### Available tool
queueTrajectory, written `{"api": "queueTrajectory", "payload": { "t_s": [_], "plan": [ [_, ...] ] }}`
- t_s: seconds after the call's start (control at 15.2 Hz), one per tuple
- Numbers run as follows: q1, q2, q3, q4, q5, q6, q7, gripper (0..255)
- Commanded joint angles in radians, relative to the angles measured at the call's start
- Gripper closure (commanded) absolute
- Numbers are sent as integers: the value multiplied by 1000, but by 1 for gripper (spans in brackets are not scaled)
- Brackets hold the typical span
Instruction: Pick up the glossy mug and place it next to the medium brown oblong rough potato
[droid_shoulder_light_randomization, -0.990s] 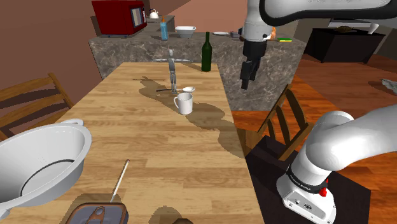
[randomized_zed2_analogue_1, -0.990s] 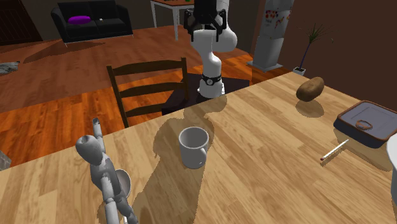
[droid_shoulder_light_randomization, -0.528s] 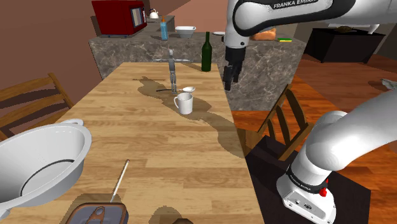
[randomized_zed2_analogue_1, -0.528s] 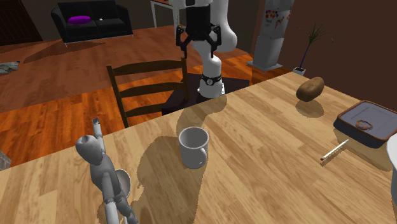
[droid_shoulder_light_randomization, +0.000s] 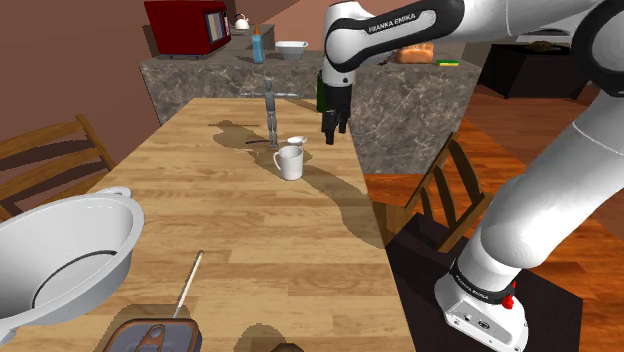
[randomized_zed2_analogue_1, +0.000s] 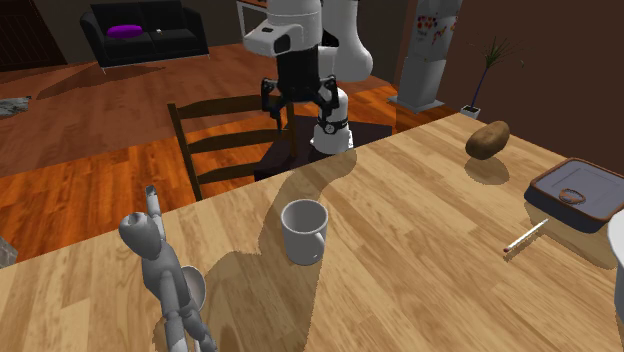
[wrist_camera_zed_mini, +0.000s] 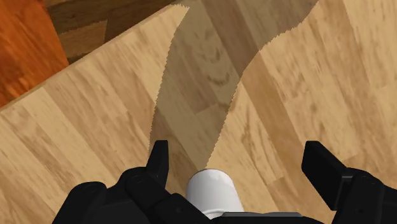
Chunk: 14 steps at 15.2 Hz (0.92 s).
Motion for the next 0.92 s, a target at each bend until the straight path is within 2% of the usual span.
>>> {"api": "queueTrajectory", "payload": {
  "t_s": [0.0,0.4,0.86],
  "plan": [
    [0,82,-2,60,3,21,-13,0],
    [0,322,-3,263,16,50,-45,0],
    [-3,602,2,562,27,24,-73,0]
  ]
}}
